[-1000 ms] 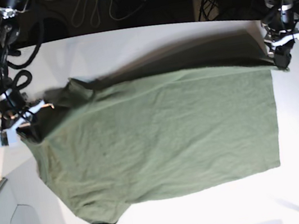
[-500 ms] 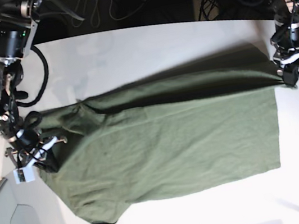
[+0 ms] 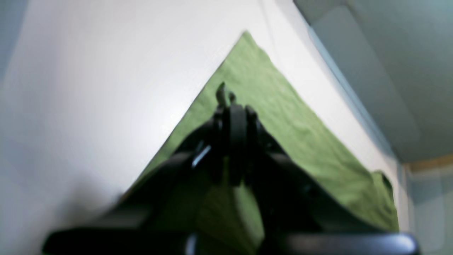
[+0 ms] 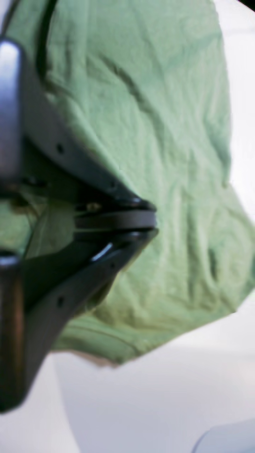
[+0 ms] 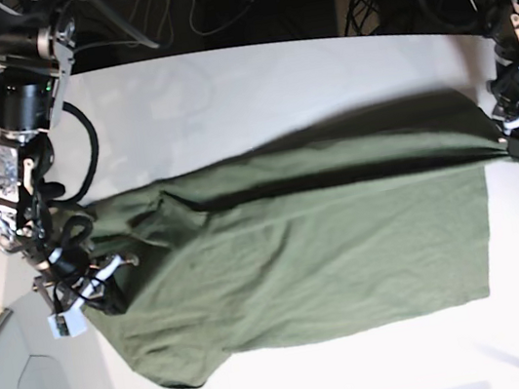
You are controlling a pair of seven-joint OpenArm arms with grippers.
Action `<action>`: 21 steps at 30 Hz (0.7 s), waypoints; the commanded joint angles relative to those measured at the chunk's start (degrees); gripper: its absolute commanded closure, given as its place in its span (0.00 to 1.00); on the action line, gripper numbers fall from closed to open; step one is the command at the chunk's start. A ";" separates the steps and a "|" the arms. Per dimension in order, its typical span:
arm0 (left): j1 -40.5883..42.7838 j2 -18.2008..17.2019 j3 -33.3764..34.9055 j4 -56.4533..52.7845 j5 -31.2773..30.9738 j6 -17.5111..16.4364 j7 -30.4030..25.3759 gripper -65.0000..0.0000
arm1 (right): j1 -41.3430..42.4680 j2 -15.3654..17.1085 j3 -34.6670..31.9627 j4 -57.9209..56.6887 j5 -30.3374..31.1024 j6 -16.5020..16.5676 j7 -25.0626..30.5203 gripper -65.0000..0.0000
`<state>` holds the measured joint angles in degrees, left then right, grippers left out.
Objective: Layout the t-shirt on the table in an organized manner, then fold the t-shirt properly
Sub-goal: 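Lift the shirt edge with both grippers and draw it toward the hem, then lower the shirt edge onto the table and open both grippers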
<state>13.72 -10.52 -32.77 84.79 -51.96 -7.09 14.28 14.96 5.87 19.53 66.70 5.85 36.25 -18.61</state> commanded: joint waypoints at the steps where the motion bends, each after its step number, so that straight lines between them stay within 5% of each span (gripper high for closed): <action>1: -0.75 -0.77 -0.15 0.44 -0.39 -0.69 -0.96 1.00 | 1.35 0.59 -0.32 0.86 0.97 0.54 1.51 1.00; 21: -3.39 -0.77 0.20 -2.29 -0.39 -0.69 -0.96 1.00 | 1.61 0.59 -0.41 0.78 0.97 0.54 1.34 1.00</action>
<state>10.72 -10.48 -32.45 81.67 -51.92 -7.09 14.66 15.20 5.87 19.09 66.67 5.82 36.27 -18.87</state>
